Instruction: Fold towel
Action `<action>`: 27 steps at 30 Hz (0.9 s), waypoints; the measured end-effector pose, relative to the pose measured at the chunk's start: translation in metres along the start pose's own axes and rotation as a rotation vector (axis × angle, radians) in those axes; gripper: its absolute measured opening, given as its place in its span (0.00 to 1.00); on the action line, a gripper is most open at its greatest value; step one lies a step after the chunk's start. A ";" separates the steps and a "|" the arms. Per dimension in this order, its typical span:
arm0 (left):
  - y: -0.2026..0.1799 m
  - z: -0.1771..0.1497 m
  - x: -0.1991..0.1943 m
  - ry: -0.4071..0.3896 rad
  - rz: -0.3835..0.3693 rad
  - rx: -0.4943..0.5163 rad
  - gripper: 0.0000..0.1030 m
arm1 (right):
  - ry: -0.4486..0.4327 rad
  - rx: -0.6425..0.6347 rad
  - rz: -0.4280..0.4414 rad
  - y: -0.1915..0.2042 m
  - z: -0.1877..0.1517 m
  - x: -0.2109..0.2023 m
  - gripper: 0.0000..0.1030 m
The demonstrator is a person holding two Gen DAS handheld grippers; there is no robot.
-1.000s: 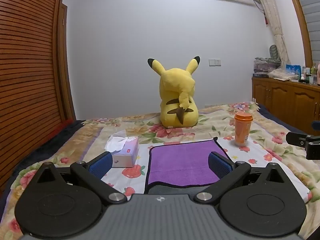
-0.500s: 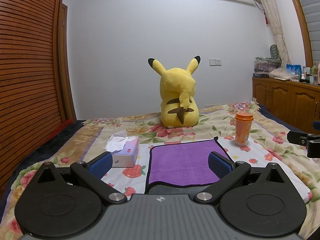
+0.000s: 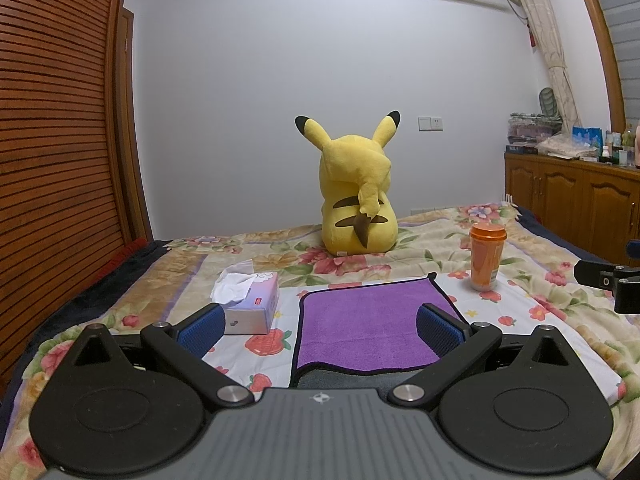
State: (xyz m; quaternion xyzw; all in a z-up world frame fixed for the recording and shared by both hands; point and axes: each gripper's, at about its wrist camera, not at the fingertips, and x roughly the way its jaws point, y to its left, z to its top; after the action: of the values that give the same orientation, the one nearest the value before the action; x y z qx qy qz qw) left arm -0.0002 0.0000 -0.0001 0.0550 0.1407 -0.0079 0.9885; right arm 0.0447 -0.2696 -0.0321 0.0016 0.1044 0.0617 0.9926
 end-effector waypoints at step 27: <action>0.000 0.000 0.000 0.000 0.001 0.005 1.00 | 0.001 0.004 0.000 0.000 0.000 -0.002 1.00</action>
State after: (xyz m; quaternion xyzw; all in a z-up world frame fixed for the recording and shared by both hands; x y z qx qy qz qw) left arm 0.0001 0.0003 -0.0003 0.0574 0.1406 -0.0075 0.9884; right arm 0.0432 -0.2703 -0.0320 0.0034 0.1049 0.0617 0.9926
